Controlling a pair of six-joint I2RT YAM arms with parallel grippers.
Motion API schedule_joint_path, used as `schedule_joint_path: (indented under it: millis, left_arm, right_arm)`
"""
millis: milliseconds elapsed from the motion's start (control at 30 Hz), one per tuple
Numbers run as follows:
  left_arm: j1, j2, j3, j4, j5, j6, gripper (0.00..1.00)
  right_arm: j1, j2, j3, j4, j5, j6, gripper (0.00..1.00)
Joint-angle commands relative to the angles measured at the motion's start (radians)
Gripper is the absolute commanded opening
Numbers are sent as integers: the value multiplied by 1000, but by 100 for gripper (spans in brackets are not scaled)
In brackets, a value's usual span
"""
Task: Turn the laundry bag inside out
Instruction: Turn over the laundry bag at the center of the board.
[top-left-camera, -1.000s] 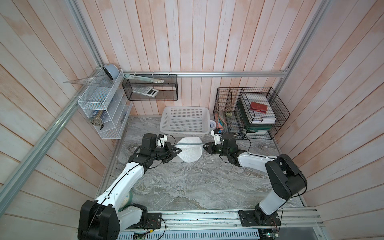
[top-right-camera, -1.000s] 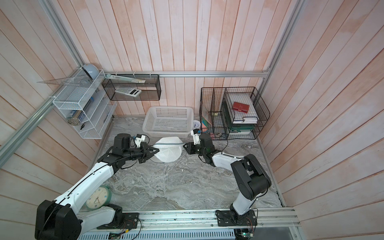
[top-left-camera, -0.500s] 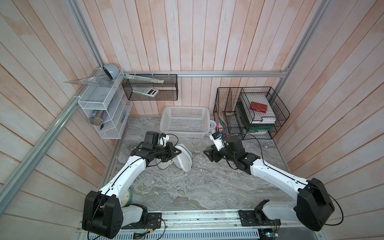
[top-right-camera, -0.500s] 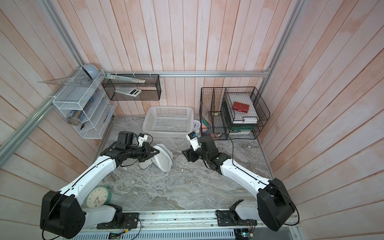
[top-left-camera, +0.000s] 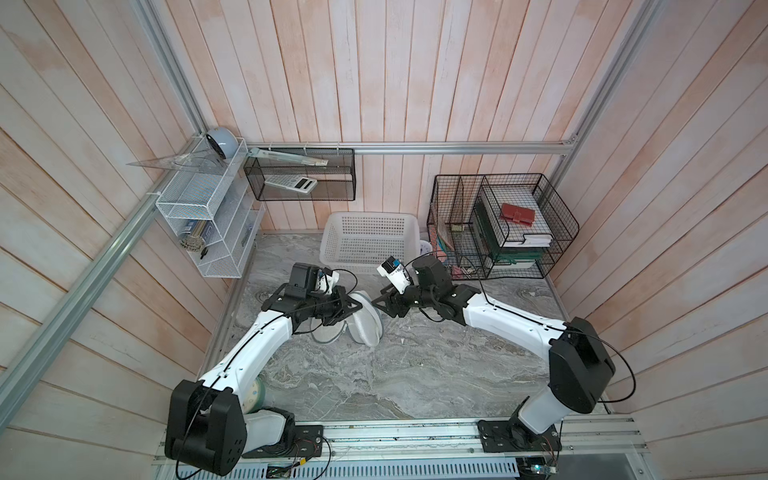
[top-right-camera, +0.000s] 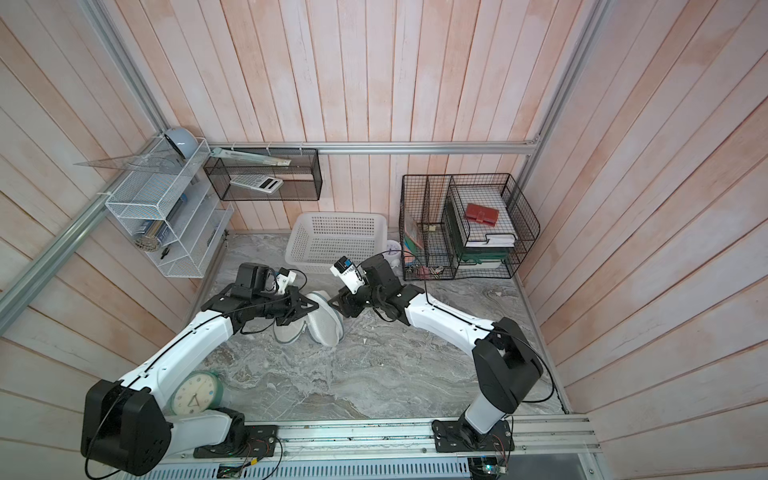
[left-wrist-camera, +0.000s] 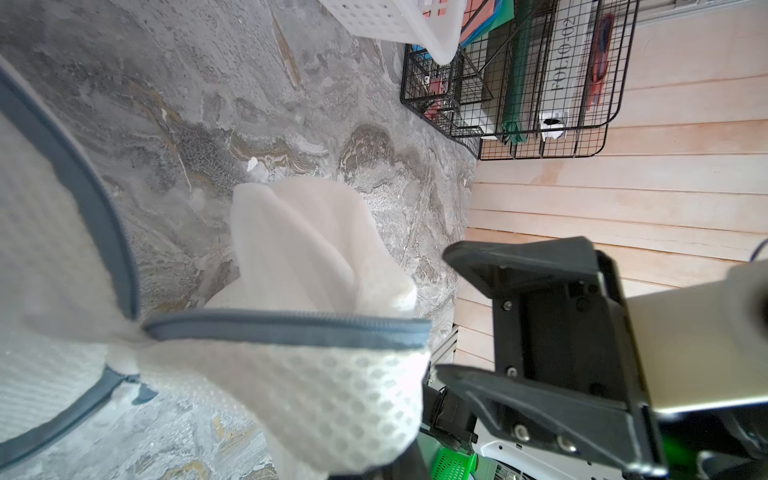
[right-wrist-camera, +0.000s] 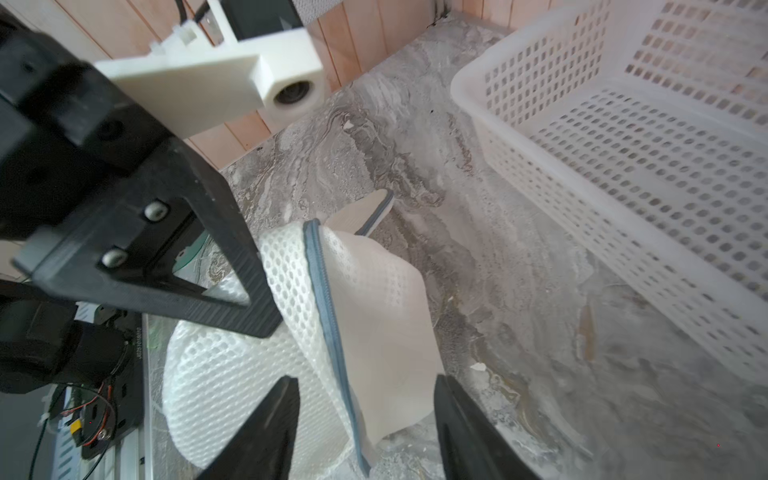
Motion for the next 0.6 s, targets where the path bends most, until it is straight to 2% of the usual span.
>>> schedule_joint_path:
  millis: [0, 67, 167, 267, 300, 333, 567]
  left_arm:
    - [0, -20, 27, -5, -4, 16, 0]
    - [1, -21, 27, -4, -1, 15, 0]
    - [1, -25, 24, 3, 10, 10, 0]
    - [0, -32, 20, 12, 20, 6, 0]
    - [0, -36, 20, 11, 27, 9, 0]
    - [0, -39, 17, 9, 35, 15, 0]
    - [1, -99, -15, 51, 183, 35, 0]
  right_arm:
    - [10, 37, 30, 9, -66, 28, 58]
    - [11, 52, 33, 24, -77, 35, 57]
    - [10, 73, 47, 36, -85, 49, 46]
    - [0, 96, 69, 29, -90, 69, 18]
    - [-8, 101, 74, 31, -91, 81, 4]
    - [-20, 104, 79, 30, -89, 96, 0]
    - [-122, 152, 109, 50, -117, 195, 0]
